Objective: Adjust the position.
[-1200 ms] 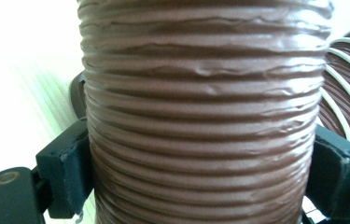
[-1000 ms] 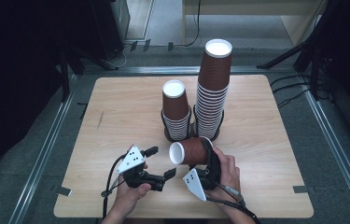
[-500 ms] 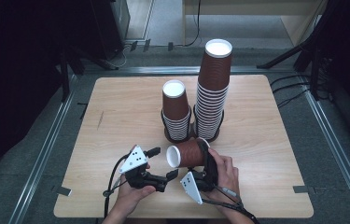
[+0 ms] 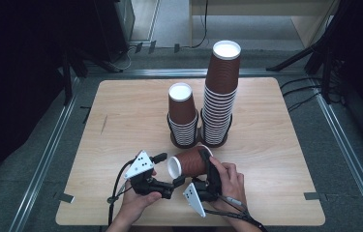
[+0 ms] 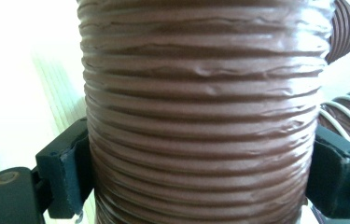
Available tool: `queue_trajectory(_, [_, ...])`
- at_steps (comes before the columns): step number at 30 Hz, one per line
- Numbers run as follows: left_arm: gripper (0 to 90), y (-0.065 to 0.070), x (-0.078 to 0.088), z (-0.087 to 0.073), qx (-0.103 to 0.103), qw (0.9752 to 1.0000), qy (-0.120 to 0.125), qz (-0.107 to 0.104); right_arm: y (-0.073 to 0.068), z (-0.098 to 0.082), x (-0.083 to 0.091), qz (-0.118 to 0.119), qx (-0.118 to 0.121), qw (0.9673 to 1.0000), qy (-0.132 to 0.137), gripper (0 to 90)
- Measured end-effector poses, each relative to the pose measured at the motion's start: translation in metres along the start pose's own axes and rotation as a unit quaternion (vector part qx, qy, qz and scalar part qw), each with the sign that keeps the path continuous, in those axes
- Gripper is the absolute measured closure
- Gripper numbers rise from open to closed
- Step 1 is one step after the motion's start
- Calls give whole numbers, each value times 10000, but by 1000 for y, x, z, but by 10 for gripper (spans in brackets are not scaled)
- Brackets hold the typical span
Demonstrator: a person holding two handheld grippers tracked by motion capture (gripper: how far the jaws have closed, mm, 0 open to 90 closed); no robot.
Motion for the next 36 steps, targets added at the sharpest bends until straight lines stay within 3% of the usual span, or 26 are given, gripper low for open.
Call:
queue_trajectory(2, [66,1,0,0,-11,10000,17,-21,-1,1,0,17,43,10000,22,114])
queue_trajectory(8, [70,1,-1,-1,-8,10000,-8,-16,-5,5,0,71,97,9999,90,114])
queue_trajectory(9, [132,1,-1,-1,-20,10000,-7,22,-6,6,0,91,138,9998,108,114])
queue_trajectory(17, [141,0,-1,-1,13,9999,-77,65,-8,8,0,107,184,9997,106,114])
queue_trajectory(25, [212,2,0,-1,37,9999,-53,-90,-8,8,0,119,207,9996,115,113])
queue_trajectory(36, [221,2,-1,-1,78,9999,-50,-103,-7,7,0,121,148,9998,96,110])
Point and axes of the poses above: each handheld gripper's, and its own axes: x roughly backward along the jaws, z roughly out of its top, y roughly to its right, the point moved 5 cm from there along -x, roughly forward along the jaws, and after that the axes turned 11 degrees about y, right-handed, at the moved point
